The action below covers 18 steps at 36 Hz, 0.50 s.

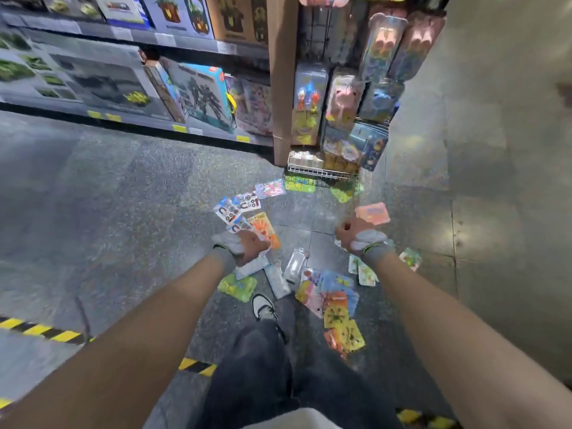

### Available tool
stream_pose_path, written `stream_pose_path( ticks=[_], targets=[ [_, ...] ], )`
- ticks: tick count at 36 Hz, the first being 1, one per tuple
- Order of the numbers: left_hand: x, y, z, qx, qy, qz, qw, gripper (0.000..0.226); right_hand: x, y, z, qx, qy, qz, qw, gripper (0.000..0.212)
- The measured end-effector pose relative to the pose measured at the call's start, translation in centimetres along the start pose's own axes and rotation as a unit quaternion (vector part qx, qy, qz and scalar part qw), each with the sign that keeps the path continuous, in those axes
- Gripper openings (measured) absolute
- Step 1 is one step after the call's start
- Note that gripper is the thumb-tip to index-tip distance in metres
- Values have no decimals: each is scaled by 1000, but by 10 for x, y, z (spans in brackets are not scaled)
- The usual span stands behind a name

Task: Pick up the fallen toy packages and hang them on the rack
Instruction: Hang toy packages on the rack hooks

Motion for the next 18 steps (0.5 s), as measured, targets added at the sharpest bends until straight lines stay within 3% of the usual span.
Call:
stream_pose_path(
  ticks=[3, 7, 18],
  targets=[
    [-8, 43, -13, -36, -11, 24, 999, 43, 40, 41, -3, -30, 16, 12, 999, 37],
    [-17, 76, -18, -21, -14, 13, 1000, 49, 75, 85, -16, -81, 23, 35, 996, 41],
    [-38, 202, -18, -57, -25, 12, 998, 41, 185, 180, -57, -169, 58, -39, 983, 31]
  ],
)
Point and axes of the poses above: each hand's wrist, its own z-axis towards the middle knuckle, its own y-axis out of the palm, x = y × z, the point moved 9 cm from there along z, towards the middle knuckle
